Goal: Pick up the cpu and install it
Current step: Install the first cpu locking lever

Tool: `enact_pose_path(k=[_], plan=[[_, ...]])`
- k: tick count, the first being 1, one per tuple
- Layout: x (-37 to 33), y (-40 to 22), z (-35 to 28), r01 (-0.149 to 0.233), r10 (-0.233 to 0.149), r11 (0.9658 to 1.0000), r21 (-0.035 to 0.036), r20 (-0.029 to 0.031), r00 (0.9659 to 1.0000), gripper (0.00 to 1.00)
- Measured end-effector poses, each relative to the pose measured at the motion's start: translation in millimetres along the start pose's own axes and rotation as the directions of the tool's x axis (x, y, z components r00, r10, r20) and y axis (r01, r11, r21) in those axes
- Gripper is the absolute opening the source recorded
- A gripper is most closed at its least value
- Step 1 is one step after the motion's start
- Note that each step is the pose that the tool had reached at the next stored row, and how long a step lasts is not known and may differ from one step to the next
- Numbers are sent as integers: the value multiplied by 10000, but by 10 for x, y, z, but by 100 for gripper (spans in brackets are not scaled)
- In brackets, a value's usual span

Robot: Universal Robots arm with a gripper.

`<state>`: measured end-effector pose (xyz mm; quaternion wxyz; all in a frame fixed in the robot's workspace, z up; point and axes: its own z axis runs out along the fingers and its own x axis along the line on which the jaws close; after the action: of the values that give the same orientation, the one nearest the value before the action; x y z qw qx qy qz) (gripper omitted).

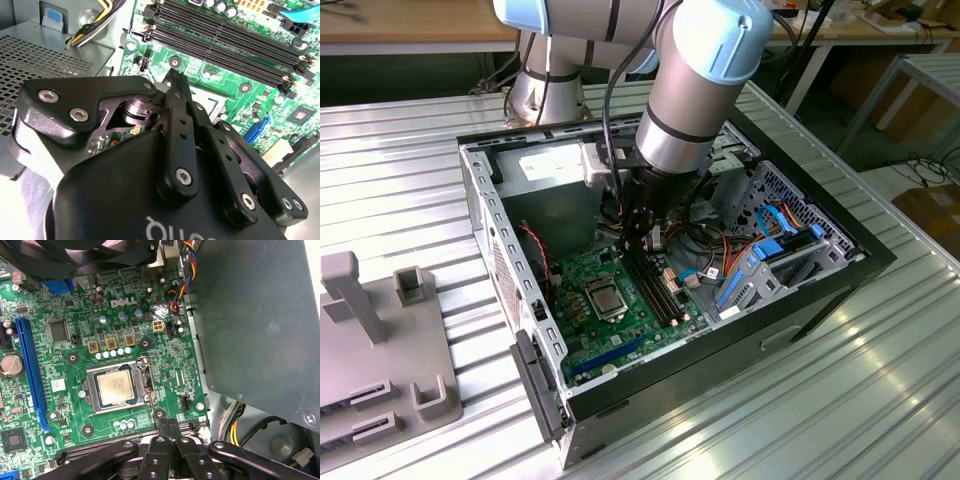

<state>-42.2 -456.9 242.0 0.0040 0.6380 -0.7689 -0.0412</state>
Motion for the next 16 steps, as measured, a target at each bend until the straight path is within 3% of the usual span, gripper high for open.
enact_pose_path(k=[4,8,16], plan=[[0,0,0,0,0,10000,7,2,10000,11],[7,41,2,76,-76,10000,3,-4,10000,11],[11,68,-21,670,-670,9978,26,-36,9977,11]])
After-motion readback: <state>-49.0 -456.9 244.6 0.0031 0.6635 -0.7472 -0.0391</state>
